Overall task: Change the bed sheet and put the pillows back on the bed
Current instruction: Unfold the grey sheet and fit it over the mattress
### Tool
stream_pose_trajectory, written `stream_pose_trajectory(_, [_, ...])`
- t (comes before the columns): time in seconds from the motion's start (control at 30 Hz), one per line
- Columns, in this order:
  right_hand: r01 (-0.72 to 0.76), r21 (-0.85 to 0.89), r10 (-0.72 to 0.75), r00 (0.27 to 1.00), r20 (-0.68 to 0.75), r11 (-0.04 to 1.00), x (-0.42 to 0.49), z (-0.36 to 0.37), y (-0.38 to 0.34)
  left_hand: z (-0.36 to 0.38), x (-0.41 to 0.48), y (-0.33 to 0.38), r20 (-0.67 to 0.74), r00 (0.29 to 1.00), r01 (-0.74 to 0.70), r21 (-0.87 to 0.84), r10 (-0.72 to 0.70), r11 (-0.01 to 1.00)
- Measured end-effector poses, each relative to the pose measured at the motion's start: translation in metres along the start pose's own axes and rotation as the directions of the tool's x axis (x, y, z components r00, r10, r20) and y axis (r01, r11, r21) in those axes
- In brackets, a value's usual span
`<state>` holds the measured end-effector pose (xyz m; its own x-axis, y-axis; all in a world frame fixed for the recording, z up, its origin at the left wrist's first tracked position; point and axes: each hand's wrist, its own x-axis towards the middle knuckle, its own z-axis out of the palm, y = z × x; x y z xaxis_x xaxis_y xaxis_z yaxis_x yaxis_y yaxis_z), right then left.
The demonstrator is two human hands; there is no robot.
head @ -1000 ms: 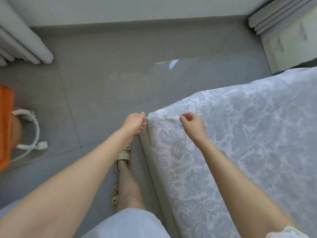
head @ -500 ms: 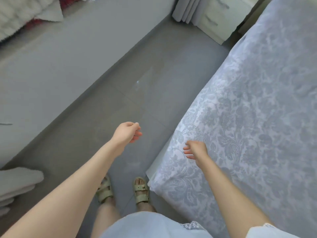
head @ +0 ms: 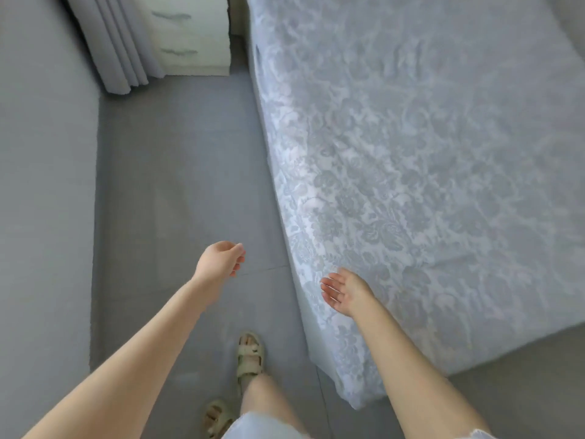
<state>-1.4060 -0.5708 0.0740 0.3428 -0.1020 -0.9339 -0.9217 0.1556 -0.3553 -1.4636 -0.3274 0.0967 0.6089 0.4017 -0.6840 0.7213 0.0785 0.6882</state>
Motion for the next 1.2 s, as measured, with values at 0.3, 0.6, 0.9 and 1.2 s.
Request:
stream_pose_trajectory(0.3, [-0.222, 0.713, 0.298, 0.954, 0.019, 0.665, 0.067, 0.020, -0.010, 0.089, 0.135, 0.080, 0.213, 0.976, -0.017, 0.283, -0.046, 0.959])
stream_pose_trajectory(0.6, [-0.142, 0.940, 0.464, 0.886, -0.019, 0.310, 0.129, 0.042, 0.022, 0.155, 0.234, 0.068, 0.275, 0.930, 0.028, 0.607, -0.243, 0.794])
stream_pose_trajectory(0.9, [0.195, 0.903, 0.373, 0.861, -0.344, 0.383, 0.149, 0.063, 0.061, 0.196, 0.275, 0.044, 0.311, 0.931, 0.065, 0.377, -0.192, 0.924])
stream_pose_trajectory(1.2, [0.180, 0.803, 0.375, 0.812, -0.447, 0.568, 0.126, 0.066, 0.075, 0.165, 0.275, 0.036, 0.366, 0.930, -0.261, 0.576, 0.041, 0.774])
